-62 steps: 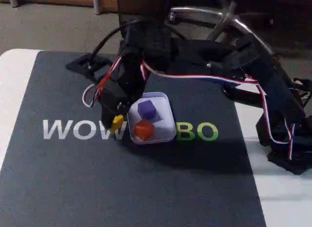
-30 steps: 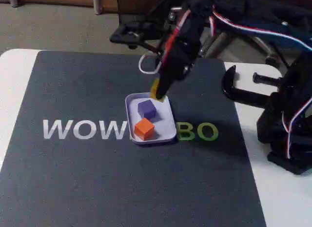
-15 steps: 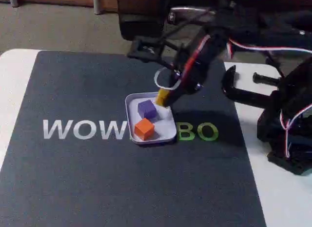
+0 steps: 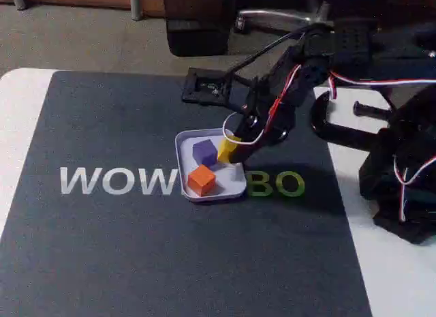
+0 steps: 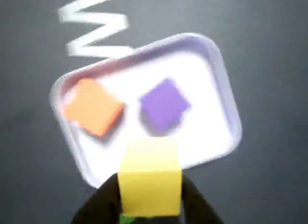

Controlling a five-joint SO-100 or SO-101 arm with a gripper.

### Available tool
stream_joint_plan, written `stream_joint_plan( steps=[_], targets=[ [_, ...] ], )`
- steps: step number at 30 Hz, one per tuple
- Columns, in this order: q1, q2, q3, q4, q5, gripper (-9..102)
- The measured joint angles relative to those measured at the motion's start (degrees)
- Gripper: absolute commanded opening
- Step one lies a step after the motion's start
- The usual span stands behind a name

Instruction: Move blocks one by one until all three blocks are in the tray.

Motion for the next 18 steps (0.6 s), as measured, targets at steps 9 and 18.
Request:
stream_joint_plan(
  steps=[9,18],
  targets=[
    [-0.35,-0.35,0.88,-0.35,-2.11,17],
    [-0.53,6.06,8.44,-3.52,-5.36,20]
  ],
)
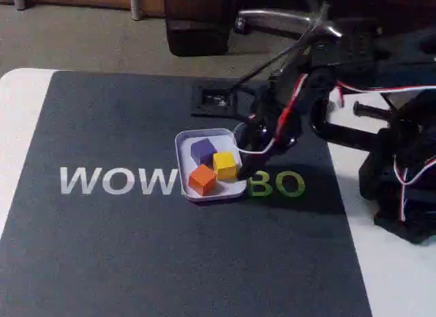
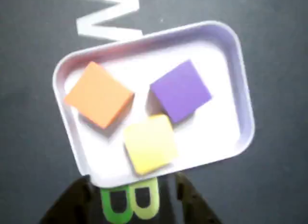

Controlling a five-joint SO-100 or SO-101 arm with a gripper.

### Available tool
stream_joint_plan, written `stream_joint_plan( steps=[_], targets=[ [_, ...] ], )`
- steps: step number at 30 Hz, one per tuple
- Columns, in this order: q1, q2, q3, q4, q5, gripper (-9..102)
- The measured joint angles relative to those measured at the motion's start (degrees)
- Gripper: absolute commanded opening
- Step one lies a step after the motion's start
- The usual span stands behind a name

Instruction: Move blocks one by one until all three blocks are in the tray.

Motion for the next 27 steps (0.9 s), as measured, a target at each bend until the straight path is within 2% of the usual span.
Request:
stream_joint_plan(
  steps=[6,13,21,24,27],
  targets=[
    [-2.9,15.56,7.82,0.7,-0.09,20],
    [-8.44,36.04,13.62,7.47,2.02,19],
    [-12.92,58.8,25.84,9.76,3.96,12],
    [-13.89,69.96,31.46,13.27,3.34,9],
    [-16.0,73.21,33.13,16.96,3.52,3]
  ],
)
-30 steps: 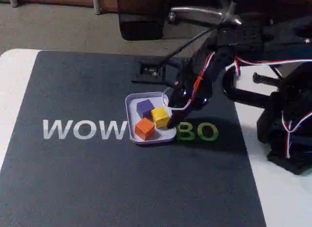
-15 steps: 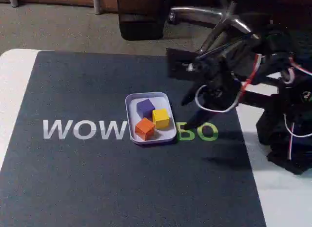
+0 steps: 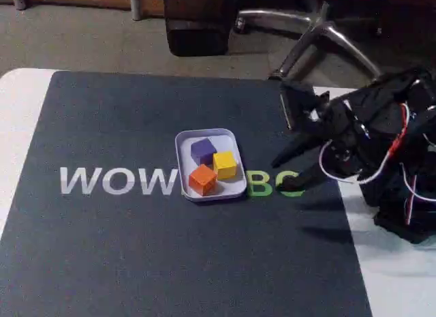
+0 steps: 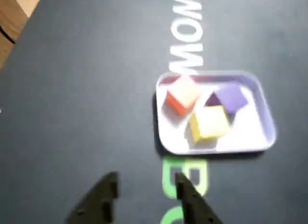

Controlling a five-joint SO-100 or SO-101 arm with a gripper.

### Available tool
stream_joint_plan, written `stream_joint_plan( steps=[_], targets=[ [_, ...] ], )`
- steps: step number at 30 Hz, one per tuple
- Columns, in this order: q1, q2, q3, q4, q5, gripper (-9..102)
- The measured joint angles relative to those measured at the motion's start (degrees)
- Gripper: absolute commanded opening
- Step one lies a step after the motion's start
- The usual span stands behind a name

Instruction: Move blocks one by one until all three blocks are in the tray.

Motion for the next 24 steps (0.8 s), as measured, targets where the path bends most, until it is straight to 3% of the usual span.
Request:
stream_joint_plan(
  steps=[3,13,15,24],
  targets=[
    [-2.99,1.32,0.7,4.31,0.26,-8],
    [-8.17,1.41,8.61,12.74,0.79,-6],
    [-7.82,1.41,8.7,13.27,0.79,0],
    [-8.7,1.49,8.7,13.36,0.79,0]
  ],
)
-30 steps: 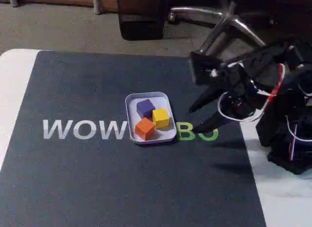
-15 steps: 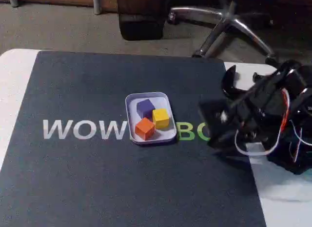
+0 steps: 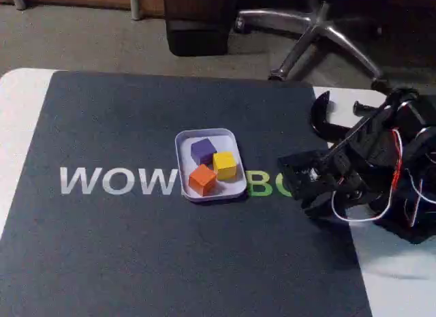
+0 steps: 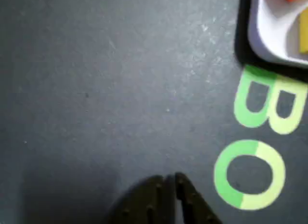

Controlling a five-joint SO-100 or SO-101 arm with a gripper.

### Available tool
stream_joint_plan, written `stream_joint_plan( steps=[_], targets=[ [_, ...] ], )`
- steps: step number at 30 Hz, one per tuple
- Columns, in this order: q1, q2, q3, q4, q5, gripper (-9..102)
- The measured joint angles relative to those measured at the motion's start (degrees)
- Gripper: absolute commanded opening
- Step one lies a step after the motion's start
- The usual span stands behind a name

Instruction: Move blocks one by one until all three blocks are in the tray.

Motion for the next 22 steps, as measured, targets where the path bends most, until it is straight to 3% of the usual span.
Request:
stream_joint_plan(
  steps=[22],
  targets=[
    [1.23,0.0,0.0,0.0,0.0,0]
  ],
)
